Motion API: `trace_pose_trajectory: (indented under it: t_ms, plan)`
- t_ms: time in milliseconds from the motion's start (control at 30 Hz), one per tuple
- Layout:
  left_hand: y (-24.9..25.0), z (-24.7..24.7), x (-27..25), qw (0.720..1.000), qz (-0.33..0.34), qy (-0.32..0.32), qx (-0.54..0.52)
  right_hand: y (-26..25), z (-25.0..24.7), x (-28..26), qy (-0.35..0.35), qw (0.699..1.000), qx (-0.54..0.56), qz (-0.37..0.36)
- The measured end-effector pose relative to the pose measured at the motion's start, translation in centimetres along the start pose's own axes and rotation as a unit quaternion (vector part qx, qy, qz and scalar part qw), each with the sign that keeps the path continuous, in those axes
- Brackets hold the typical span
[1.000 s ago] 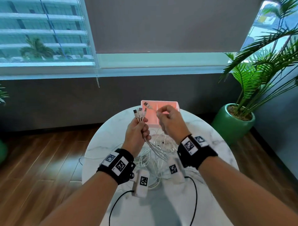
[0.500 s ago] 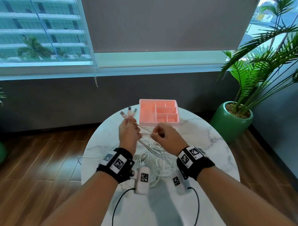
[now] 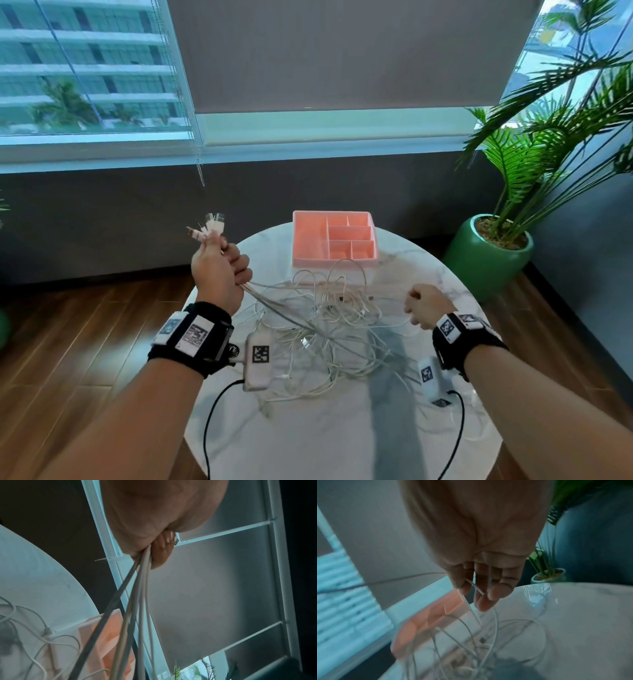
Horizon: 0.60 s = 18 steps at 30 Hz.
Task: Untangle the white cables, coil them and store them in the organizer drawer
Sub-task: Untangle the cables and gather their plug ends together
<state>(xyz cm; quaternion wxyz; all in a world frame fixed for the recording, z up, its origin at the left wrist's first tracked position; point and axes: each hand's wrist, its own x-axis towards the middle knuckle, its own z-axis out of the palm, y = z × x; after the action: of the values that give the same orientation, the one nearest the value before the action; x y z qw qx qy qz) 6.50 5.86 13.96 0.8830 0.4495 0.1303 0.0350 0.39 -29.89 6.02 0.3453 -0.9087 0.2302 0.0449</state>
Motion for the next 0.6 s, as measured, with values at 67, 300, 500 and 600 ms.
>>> trace_pose_trajectory:
  t_ms: [67, 300, 500, 600]
  plan:
    - [-0.4, -0.1, -0.4, 0.999, 0.001, -0.009, 0.04, -1.5, -1.2, -0.2, 0.025, 0.987, 0.153, 0.028]
    - [-2.6, 2.5, -2.8, 0.979, 0.028, -0.111, 0.166, -13.7, -8.1, -3.5, 0.064, 0.895, 0.4, -0.185]
    - [-3.1, 5.8, -3.5, 0.942, 0.071, -0.2, 0.261, -20.6, -8.9, -8.7, -0.102, 0.823, 0.447, -0.334]
    - [-4.1, 6.8, -3.6, 0.93, 0.064, -0.213, 0.294, -21.4, -7.6, -10.0, -0.134, 0.816, 0.431, -0.361]
